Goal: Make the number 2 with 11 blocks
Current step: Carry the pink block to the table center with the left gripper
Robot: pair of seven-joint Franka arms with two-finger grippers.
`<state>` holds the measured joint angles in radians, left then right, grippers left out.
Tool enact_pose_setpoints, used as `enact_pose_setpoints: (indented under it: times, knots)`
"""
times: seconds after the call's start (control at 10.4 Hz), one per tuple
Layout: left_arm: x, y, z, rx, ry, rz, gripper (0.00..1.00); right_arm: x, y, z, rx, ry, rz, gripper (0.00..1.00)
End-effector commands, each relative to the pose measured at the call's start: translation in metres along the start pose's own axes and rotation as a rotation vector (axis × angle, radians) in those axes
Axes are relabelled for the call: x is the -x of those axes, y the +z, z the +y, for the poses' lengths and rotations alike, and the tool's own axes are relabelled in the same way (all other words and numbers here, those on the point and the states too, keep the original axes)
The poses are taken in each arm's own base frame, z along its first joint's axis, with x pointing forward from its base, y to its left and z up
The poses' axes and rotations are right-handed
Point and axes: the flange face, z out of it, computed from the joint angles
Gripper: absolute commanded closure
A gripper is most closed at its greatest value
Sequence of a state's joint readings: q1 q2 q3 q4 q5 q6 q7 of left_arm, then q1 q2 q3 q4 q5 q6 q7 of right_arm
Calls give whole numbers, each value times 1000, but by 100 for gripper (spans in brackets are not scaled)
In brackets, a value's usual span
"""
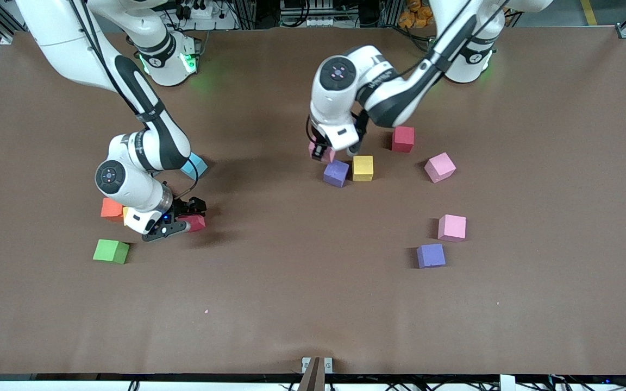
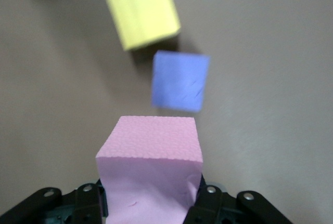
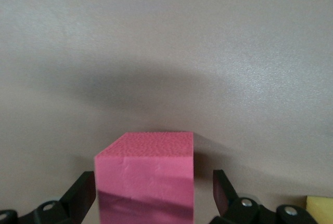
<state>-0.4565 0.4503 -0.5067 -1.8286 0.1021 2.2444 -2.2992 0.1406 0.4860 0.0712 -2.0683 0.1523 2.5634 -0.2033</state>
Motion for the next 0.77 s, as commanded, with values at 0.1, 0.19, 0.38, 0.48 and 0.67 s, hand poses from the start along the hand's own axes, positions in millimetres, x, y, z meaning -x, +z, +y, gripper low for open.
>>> enact_pose_setpoints:
  times: [0.1,0.19,0.38,0.48,0.67]
  knots:
    - [45,32,-6,-48,-146,1,89,-1,-4,2,-11,1,11,29]
    - [52,43,-2,-65,-162,-9,89,0,-5,8,-11,1,10,37]
    - [70,65,-6,-96,-198,-13,89,1,-20,7,-18,-13,-8,46]
    - [77,71,-14,-103,-217,-5,89,1,-43,6,-27,-46,-25,46]
    - [91,85,-28,-111,-233,3,89,9,-75,28,-53,-82,-80,46]
